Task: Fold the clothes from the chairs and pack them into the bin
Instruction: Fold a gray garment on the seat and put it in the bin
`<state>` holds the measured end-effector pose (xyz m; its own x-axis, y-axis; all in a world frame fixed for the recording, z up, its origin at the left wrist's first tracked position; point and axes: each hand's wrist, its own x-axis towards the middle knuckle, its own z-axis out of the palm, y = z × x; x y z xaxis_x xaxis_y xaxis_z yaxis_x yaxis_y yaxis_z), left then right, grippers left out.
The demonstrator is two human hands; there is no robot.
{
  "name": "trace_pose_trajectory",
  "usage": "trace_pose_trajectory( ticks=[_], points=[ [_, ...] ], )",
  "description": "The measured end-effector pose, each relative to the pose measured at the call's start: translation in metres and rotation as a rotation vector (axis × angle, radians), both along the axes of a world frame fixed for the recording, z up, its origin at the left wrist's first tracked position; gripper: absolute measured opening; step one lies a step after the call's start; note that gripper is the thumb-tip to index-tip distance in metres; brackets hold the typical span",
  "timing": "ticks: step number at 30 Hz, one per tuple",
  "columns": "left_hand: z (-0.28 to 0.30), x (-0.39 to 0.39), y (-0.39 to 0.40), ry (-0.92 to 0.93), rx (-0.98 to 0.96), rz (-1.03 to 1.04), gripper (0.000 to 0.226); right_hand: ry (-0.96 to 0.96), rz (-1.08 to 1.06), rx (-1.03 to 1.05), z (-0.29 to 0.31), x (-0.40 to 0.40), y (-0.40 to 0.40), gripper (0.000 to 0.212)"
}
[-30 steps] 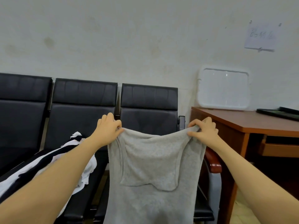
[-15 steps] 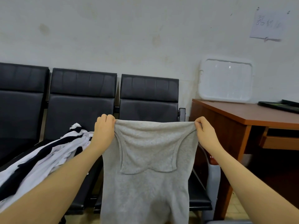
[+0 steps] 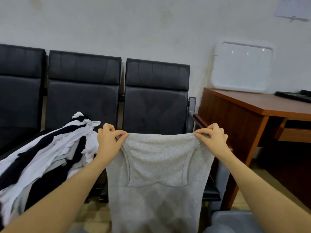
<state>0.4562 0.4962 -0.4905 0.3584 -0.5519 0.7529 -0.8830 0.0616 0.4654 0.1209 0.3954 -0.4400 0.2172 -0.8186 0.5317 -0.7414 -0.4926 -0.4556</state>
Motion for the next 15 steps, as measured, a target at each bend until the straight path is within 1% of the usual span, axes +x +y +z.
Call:
trace_pose_trajectory(
  ticks=[3, 6, 10, 15],
  points=[
    [-0.029, 0.004, -0.014, 0.058, 0.045, -0.023, 0.005, -0.002, -0.006, 0.034, -0.027, 0.006, -0.015, 0.013],
    [-0.058, 0.007, -0.032, 0.131, 0.146, -0.035, 0.007, -0.003, -0.009, 0.075, -0.059, 0.015, -0.035, 0.014],
    [-0.089, 0.012, -0.064, 0.16, 0.263, -0.035, 0.008, 0.042, -0.039, 0.155, -0.098, 0.026, -0.067, 0.015],
    [-0.121, 0.024, -0.109, 0.134, 0.367, -0.044, 0.01, 0.149, -0.06, 0.227, -0.136, 0.038, -0.113, 0.017]
  ],
)
